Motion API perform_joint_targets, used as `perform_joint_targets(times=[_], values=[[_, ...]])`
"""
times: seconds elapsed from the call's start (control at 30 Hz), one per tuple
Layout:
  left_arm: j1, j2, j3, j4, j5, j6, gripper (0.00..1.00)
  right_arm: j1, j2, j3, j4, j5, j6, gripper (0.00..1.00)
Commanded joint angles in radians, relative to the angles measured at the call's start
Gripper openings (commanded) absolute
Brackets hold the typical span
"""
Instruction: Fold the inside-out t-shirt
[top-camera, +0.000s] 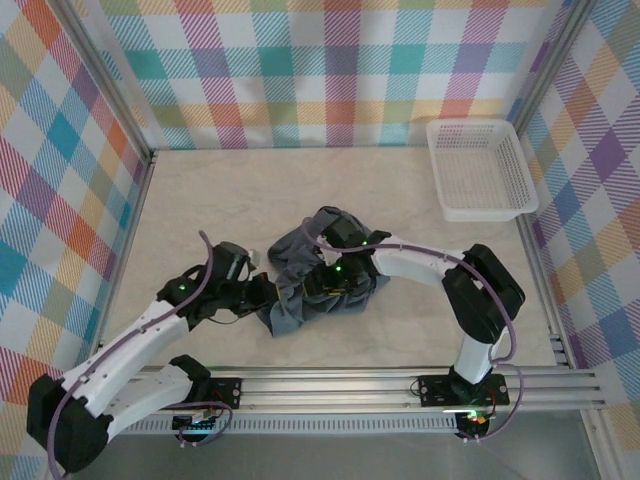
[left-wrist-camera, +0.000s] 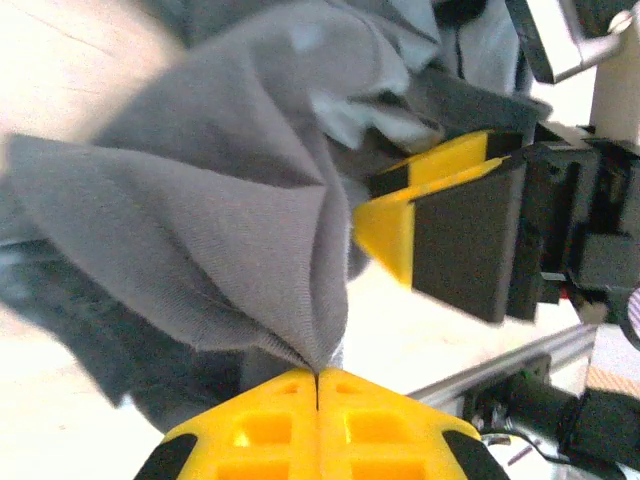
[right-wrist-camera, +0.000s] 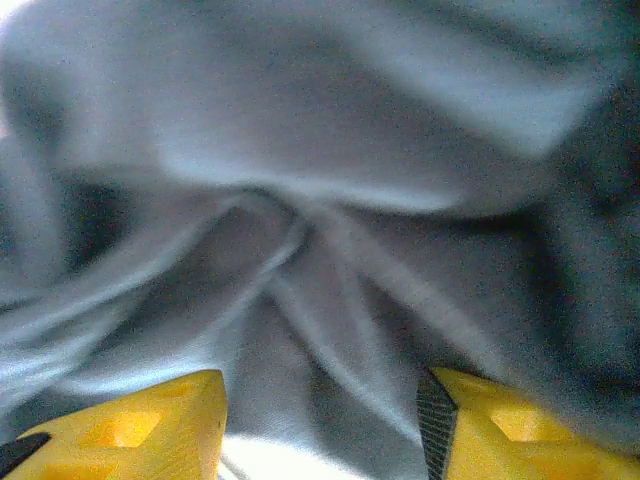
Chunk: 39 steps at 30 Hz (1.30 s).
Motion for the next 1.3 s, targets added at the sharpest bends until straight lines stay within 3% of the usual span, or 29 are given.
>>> perform_joint_targets(times=[0.0, 0.2, 0.47, 0.6, 0.7, 0.87, 0.93, 1.03, 1.07, 1.1, 1.2, 1.27], values=[[0.058, -0.059, 0.029, -0.163, -0.083, 0.017, 0.00, -0.077, 0.004, -0.034, -0.034, 0.140, 0.055, 0.51], [0.171, -0.104, 0.038, -0.246, -0.069, 0.049, 0.00, -0.147, 0.030, -0.068, -0.064, 0.157, 0.067, 0.51], [0.251, -0.110, 0.065, -0.303, -0.067, 0.070, 0.00, -0.210, 0.041, -0.103, -0.072, 0.145, 0.108, 0.50], [0.282, -0.132, 0.078, -0.333, -0.097, 0.071, 0.14, -0.209, 0.024, -0.099, -0.033, 0.059, 0.093, 0.50], [0.286, -0.151, 0.067, -0.266, -0.032, 0.077, 0.16, -0.196, -0.019, -0.078, -0.002, -0.056, 0.051, 0.50], [0.286, -0.166, 0.046, -0.129, 0.073, 0.075, 0.18, -0.193, -0.170, -0.046, 0.004, -0.076, 0.027, 0.54], [0.281, -0.137, 0.034, -0.032, 0.120, 0.070, 0.21, -0.208, -0.260, -0.054, 0.051, -0.033, 0.024, 0.57], [0.215, -0.008, 0.066, 0.101, 0.087, 0.056, 0.22, -0.281, -0.319, -0.059, 0.017, 0.272, 0.085, 0.63], [0.181, 0.043, 0.101, 0.128, 0.056, 0.067, 0.22, -0.309, -0.313, -0.057, 0.002, 0.314, 0.104, 0.64], [0.134, 0.119, 0.149, 0.152, 0.013, 0.089, 0.25, -0.352, -0.289, -0.057, 0.011, 0.331, 0.092, 0.66], [0.056, 0.362, 0.311, 0.151, -0.072, 0.140, 0.65, -0.385, -0.167, -0.008, 0.014, 0.294, -0.007, 0.68], [0.045, 0.522, 0.399, 0.186, -0.030, 0.143, 0.78, -0.385, -0.083, 0.034, 0.010, 0.220, -0.044, 0.69]])
